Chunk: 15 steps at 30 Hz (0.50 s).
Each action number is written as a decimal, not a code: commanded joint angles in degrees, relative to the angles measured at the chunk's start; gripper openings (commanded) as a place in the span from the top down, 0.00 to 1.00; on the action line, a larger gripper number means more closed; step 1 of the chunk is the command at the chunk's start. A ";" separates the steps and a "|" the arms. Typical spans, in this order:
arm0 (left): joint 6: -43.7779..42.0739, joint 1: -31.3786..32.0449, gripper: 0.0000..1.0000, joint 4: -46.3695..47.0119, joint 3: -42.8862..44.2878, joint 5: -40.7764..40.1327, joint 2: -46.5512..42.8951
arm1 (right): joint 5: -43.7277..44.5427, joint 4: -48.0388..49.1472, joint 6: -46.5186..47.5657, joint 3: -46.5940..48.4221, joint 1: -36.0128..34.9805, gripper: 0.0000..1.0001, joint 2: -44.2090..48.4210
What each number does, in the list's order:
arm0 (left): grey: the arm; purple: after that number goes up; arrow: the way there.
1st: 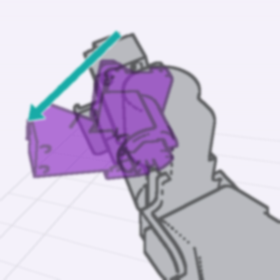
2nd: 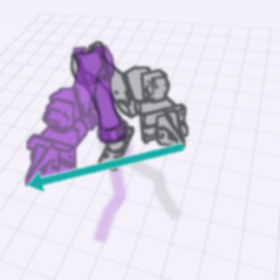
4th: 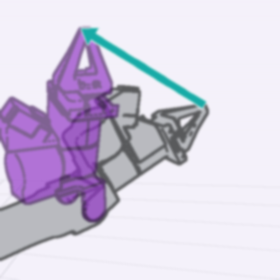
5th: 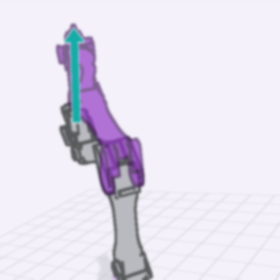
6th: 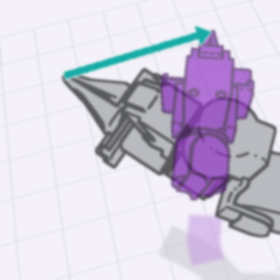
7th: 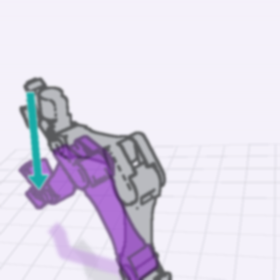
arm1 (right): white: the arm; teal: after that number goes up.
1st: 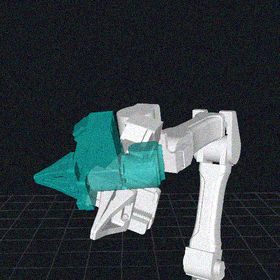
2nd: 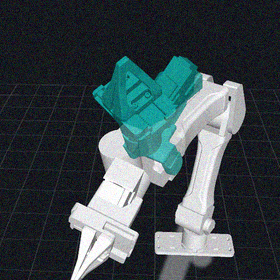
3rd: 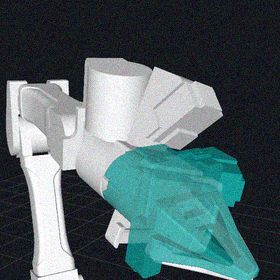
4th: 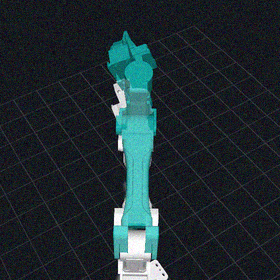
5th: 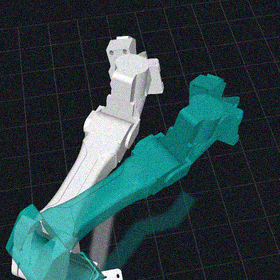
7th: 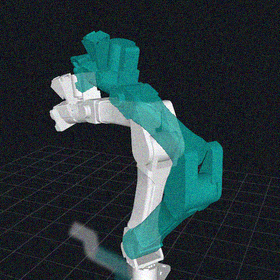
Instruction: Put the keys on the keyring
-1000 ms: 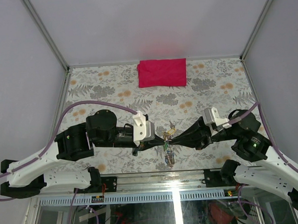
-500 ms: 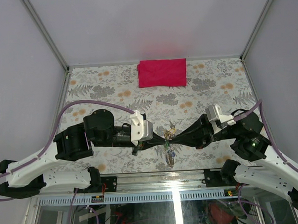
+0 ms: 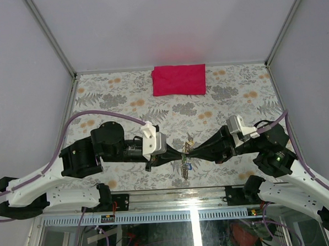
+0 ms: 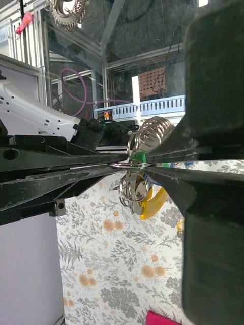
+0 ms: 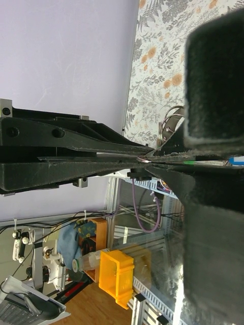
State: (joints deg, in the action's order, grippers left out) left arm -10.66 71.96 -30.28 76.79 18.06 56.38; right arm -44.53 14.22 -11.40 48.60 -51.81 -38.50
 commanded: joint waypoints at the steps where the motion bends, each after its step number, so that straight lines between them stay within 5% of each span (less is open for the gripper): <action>1: 2.14 0.17 0.89 6.71 -2.18 0.86 -2.36 | -0.10 7.58 -0.45 1.18 0.12 1.00 0.84; 7: 2.95 0.16 0.77 12.11 -4.54 0.47 -4.11 | -3.40 6.59 -0.87 2.34 0.05 1.00 -0.14; 15: 4.41 0.19 0.75 17.17 -6.86 3.60 -3.76 | -3.70 6.61 -0.82 2.38 0.13 1.00 -0.35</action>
State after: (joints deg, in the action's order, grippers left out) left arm -7.66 71.96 -19.88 70.83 18.72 52.31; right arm -47.66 16.14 -11.68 48.56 -51.81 -39.13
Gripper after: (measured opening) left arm 0.252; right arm 0.011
